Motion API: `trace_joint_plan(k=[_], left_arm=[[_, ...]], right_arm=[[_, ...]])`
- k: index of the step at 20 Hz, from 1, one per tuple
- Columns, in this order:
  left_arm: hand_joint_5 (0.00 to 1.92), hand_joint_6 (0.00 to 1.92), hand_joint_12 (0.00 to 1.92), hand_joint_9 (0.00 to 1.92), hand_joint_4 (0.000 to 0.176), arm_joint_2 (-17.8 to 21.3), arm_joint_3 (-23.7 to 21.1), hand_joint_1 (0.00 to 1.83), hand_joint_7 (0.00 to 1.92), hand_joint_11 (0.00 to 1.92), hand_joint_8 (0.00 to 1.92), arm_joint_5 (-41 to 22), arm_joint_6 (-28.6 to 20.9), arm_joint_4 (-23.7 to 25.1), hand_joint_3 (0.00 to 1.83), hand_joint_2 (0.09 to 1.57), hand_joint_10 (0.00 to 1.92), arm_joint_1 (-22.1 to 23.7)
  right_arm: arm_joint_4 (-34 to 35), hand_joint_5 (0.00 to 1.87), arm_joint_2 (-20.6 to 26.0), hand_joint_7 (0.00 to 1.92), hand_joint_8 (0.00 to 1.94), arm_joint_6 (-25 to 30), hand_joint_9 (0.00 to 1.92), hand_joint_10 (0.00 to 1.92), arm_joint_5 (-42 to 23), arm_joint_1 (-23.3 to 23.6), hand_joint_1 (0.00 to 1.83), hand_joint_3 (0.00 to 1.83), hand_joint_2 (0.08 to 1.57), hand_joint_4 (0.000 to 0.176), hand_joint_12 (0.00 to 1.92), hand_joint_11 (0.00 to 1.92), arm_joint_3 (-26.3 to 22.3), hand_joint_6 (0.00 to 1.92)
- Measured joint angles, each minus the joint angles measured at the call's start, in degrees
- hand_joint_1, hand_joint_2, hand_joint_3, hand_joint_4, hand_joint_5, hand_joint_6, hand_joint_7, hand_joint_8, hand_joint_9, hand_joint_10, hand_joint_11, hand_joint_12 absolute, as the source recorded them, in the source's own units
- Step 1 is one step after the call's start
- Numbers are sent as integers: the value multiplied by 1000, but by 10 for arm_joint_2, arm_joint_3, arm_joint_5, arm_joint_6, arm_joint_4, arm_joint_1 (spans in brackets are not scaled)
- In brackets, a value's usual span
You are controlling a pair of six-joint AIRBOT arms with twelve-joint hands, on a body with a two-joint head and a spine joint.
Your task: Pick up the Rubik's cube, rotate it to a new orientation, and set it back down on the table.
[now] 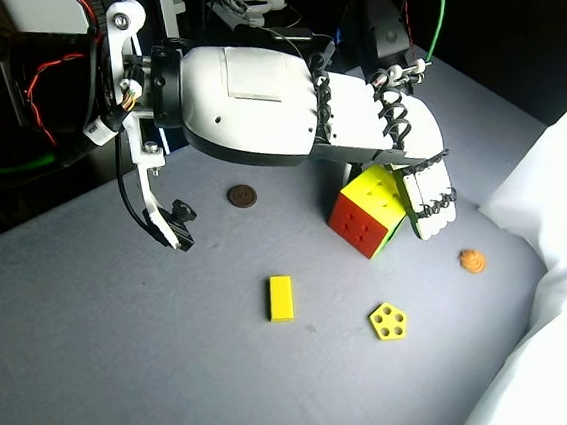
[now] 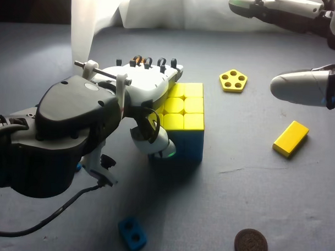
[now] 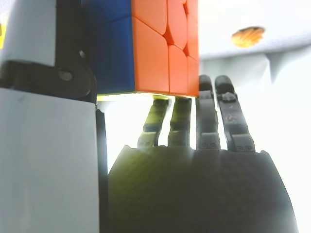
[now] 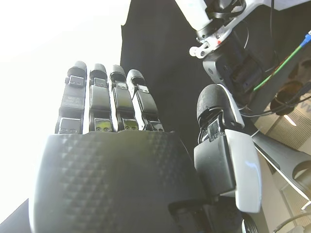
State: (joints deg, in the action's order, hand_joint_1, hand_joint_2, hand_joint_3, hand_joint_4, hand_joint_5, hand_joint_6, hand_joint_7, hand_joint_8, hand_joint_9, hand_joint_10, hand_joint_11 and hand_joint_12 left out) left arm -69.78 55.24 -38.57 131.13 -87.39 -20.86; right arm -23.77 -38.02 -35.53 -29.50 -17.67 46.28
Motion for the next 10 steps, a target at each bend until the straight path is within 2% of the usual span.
trace_joint_plan(k=[5,6,7,9,10], left_arm=[[0,0,3,0,0,0,3,926,0,6,0,2,0,-2,1,1041,0,-1],[28,0,213,73,0,0,3,1026,51,0,32,2,0,-3,5,1017,0,-1],[84,8,398,157,0,0,3,1003,154,0,22,2,1,-3,22,1095,12,-1],[171,11,573,275,0,0,4,1007,295,0,10,2,2,-2,13,1163,17,-1],[291,28,772,403,0,0,4,1072,437,0,27,1,5,0,0,1117,43,-1]], right_arm=[[0,0,0,3,1,-6,1,1,0,0,0,3,1301,0,0,0,-4,0],[0,0,0,0,0,-6,0,0,-1,-2,0,5,1307,0,0,0,-3,0],[0,0,0,0,0,-6,0,0,-2,-4,0,6,1309,0,0,0,-3,0],[-1,0,0,0,0,-6,0,0,1,-9,0,4,1306,0,0,0,-3,0],[-1,0,0,0,0,-6,0,0,2,-8,0,4,1306,0,0,0,-4,0]])
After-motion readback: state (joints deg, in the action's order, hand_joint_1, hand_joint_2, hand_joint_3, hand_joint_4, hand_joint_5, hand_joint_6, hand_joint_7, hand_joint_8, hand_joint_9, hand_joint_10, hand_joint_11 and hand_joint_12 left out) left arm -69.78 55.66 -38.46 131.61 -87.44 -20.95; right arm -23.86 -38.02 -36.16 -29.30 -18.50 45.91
